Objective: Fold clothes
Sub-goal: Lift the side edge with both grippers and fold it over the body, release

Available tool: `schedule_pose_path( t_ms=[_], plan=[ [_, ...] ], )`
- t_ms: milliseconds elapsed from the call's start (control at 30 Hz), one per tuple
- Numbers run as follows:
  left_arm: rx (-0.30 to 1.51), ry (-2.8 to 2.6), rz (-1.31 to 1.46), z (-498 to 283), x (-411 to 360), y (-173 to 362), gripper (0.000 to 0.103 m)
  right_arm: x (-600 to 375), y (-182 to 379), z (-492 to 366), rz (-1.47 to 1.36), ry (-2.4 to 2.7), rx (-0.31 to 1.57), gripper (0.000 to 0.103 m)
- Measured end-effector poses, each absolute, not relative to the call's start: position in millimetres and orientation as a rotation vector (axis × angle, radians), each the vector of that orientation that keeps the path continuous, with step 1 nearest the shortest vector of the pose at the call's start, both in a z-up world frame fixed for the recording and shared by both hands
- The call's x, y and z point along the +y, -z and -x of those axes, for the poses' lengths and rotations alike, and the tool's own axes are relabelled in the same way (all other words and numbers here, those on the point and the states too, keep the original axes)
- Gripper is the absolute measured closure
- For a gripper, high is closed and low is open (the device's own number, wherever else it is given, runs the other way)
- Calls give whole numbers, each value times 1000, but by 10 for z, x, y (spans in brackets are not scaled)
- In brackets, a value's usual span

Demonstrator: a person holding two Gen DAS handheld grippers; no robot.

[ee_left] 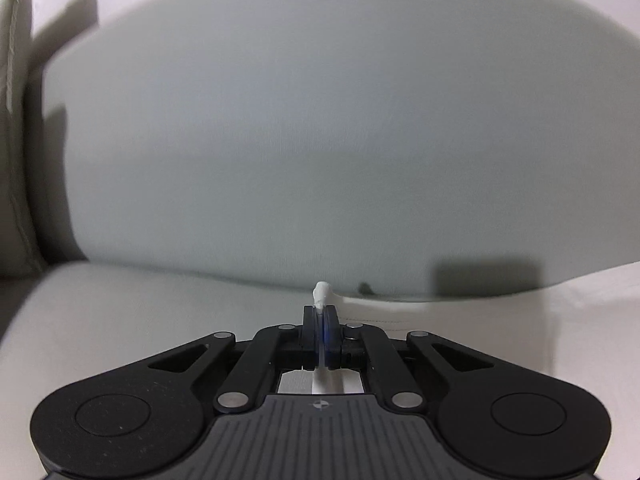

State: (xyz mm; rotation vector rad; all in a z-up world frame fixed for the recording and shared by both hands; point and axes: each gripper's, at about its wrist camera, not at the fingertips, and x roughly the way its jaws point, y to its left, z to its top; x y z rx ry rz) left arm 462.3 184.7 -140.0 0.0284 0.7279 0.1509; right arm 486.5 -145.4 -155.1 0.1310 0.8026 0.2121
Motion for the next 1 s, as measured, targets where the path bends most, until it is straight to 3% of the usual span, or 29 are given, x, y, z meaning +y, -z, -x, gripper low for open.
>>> schedule_pose_path(
  t_ms=[300, 533, 633, 833, 1000],
  plan=[
    [598, -166, 17, -3375, 1879, 599, 101, -1678, 707, -3578, -204, -271, 667, 98],
    [599, -191, 113, -2221, 1787, 300, 101, -2114, 152, -2448, -308, -246, 686, 98],
    [673, -175, 146, -1801, 1648, 414, 101, -2304, 214, -2096, -360, -210, 737, 98],
    [828, -213, 63, -1284, 1238, 836, 101, -2354, 848, -1823, -400, -130, 920, 98],
    [795, -254, 108, -1034, 1210, 809, 101, -2406, 990, -1660, -425, -98, 927, 98]
  ],
)
